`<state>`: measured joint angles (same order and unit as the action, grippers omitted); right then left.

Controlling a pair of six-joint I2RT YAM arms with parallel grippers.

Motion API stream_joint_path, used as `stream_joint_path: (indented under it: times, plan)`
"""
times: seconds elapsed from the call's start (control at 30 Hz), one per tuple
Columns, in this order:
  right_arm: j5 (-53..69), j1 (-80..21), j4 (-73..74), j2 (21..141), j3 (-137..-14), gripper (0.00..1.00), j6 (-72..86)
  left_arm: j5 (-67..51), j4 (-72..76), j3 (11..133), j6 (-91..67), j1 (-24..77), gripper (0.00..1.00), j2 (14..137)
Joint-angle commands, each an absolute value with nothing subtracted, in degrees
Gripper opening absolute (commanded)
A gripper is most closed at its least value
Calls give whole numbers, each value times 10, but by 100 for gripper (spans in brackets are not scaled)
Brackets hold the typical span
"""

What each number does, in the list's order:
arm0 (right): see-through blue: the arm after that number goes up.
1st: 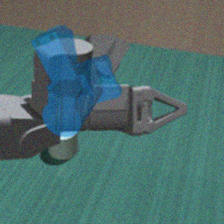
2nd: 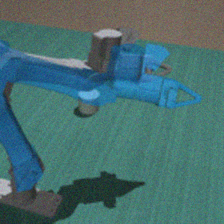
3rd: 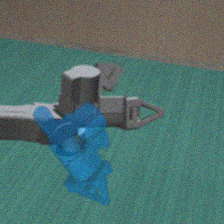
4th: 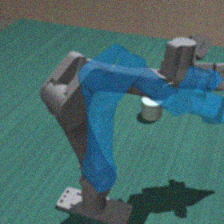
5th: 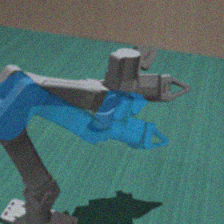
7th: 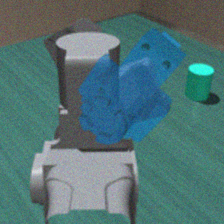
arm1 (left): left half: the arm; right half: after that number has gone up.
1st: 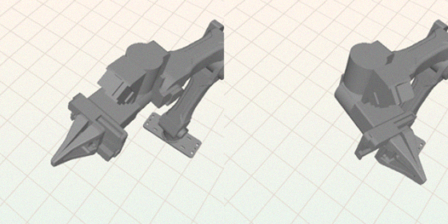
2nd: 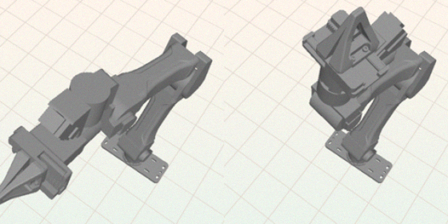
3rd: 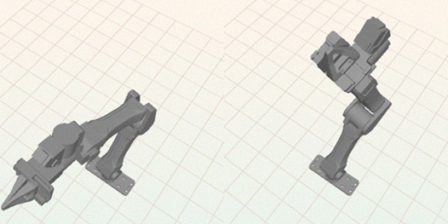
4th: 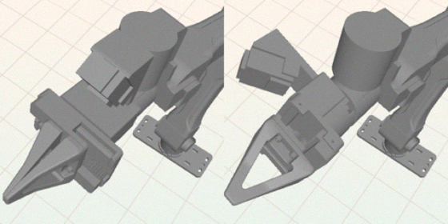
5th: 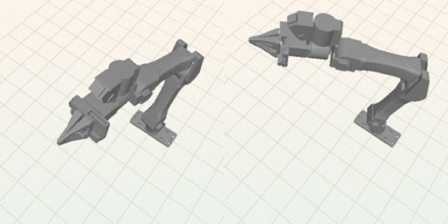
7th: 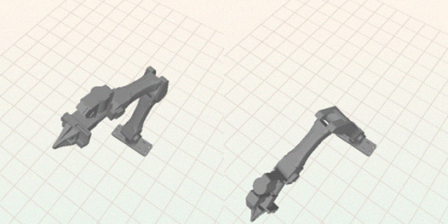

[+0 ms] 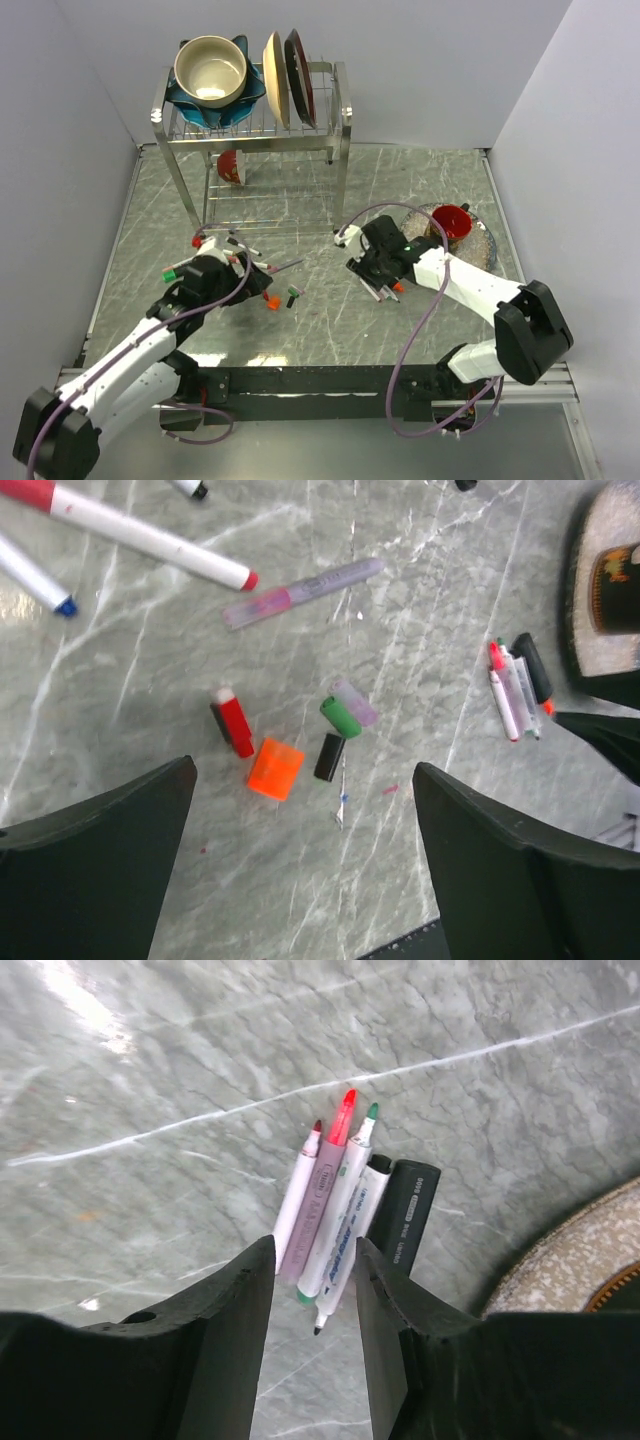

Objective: Open the pen caps

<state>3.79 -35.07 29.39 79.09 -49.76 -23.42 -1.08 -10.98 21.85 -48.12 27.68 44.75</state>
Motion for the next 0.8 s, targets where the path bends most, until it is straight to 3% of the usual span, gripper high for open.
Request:
stream_joint_path:
  times: [0.0,0.1,0.2,0.23,0.3,0.33,0.77]
  plan:
    - [118,-312,302,741,-520,46,-227,44,-109,286,-413,315,93,529]
    - [146,-291,303,708,-518,46,-229,111,-126,345,-364,368,88,620]
    - [164,-274,305,686,-517,47,-231,159,-165,428,-304,401,73,727]
    - [169,-272,306,679,-516,47,-231,160,-185,468,-281,403,62,778]
    - [188,-265,307,672,-514,47,-233,180,-205,503,-238,410,56,823]
    - [192,-261,308,670,-513,47,-234,179,-208,528,-222,410,47,843]
    - [203,-258,314,664,-513,48,-236,192,-218,634,-110,430,46,1020]
